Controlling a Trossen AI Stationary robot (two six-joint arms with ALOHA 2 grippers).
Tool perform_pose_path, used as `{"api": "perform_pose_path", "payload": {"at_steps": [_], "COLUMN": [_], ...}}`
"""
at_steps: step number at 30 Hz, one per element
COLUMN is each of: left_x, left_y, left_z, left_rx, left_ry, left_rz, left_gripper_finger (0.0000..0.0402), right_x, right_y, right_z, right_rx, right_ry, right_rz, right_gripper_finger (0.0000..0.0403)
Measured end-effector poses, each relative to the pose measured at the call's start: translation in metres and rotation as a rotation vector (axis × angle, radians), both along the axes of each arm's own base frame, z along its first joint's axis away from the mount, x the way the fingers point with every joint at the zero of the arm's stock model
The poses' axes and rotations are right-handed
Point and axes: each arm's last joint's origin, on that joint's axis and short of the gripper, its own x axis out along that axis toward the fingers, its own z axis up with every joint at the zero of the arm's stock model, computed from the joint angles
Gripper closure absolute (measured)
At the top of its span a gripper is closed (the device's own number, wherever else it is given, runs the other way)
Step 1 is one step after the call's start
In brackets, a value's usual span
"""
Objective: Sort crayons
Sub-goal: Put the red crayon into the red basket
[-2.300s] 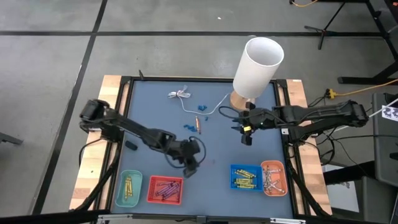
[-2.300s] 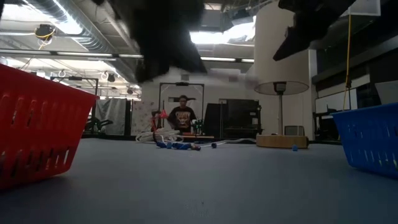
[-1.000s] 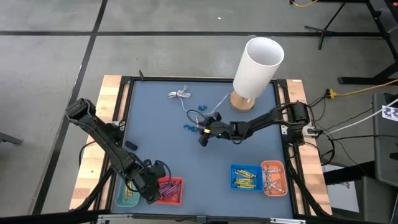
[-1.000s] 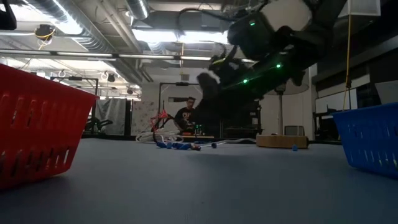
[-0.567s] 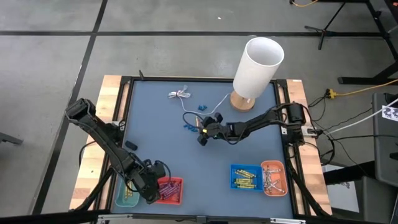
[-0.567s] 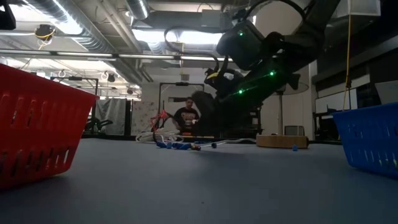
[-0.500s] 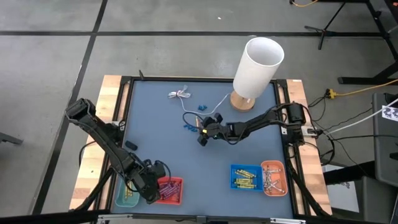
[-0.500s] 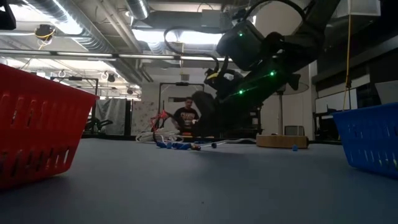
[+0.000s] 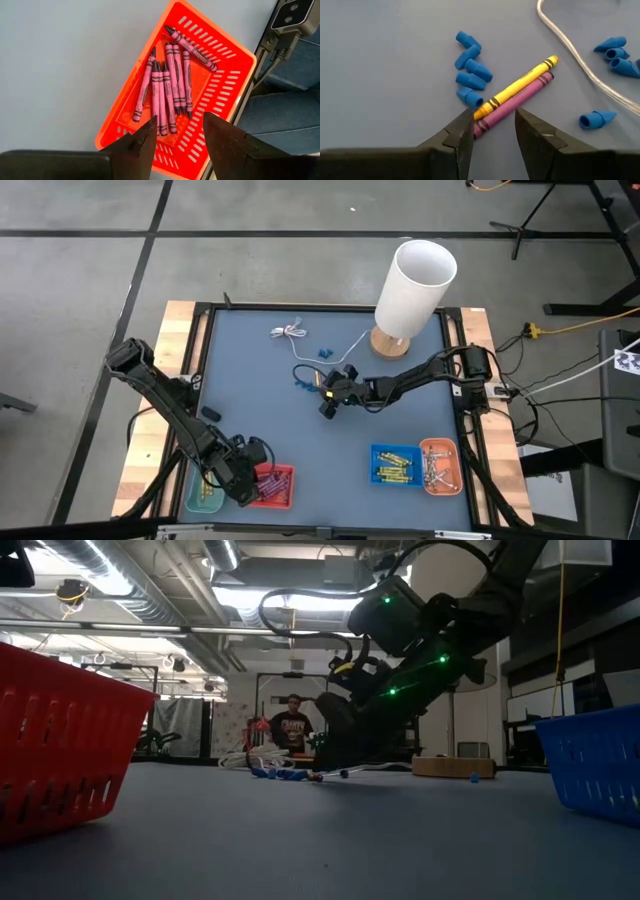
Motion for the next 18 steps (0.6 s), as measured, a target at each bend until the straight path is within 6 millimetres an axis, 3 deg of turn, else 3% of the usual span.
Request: {"api": "perform_pose_path", "payload": {"at_steps": [13, 18], "left_x": [0.000, 0.000], "left_y": [0.000, 0.000], "left_z": [0.000, 0.000], "left_rx": [0.000, -0.001], "left_ry": [-0.001, -0.001], "left_rz": [0.000, 0.001], "left_gripper_finger": [0.0258, 0.0258], "right_x": [0.000, 0.003], "right_y": [0.002, 0.002], "right_z": [0.000, -0.012], "right_rx": [0.017, 0.025], "right_ry": [0.009, 0.018], "right_rz": [0.054, 0.066], "right_gripper_finger": [0.0262, 0.0262]}}
